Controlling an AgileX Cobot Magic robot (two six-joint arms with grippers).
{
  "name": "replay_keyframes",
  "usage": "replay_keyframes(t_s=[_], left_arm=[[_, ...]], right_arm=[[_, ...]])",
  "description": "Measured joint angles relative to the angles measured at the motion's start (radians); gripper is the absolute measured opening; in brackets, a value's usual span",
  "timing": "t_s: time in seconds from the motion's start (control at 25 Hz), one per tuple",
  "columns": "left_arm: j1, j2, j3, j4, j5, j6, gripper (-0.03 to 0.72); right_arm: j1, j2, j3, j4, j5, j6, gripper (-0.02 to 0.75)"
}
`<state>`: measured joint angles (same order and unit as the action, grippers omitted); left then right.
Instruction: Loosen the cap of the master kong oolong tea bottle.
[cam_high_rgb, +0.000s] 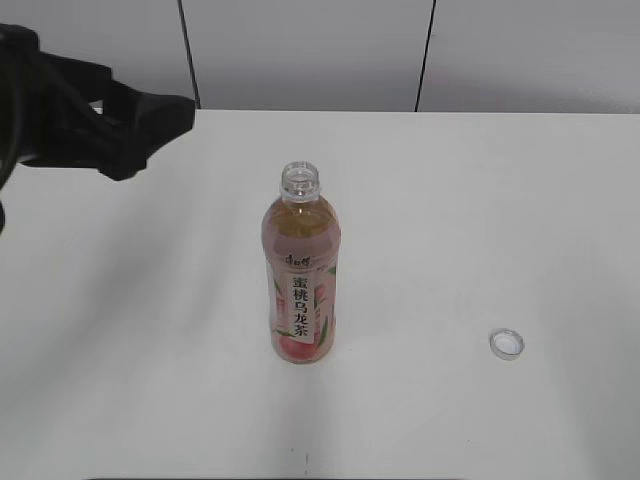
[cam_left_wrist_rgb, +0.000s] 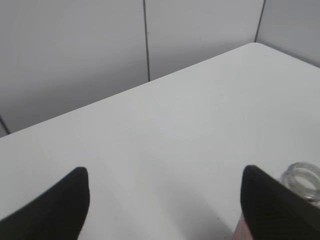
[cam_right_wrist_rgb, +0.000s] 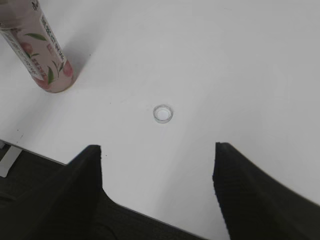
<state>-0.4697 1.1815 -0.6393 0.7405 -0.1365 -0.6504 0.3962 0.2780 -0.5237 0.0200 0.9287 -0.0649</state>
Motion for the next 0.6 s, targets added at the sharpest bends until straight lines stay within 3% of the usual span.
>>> replay_keyframes(t_s=[0.44, 0.6], left_arm=[[0.000, -0.267, 0.000, -0.098, 0.367, -0.002, 0.563], [0.000, -0.380, 0.000, -0.188, 0.539, 0.104, 0.563]], right_arm=[[0.000, 0.000, 0.000, 0.000, 0.000, 0.000, 0.524], [0.000, 0.000, 0.000, 0.000, 0.000, 0.000, 0.524]])
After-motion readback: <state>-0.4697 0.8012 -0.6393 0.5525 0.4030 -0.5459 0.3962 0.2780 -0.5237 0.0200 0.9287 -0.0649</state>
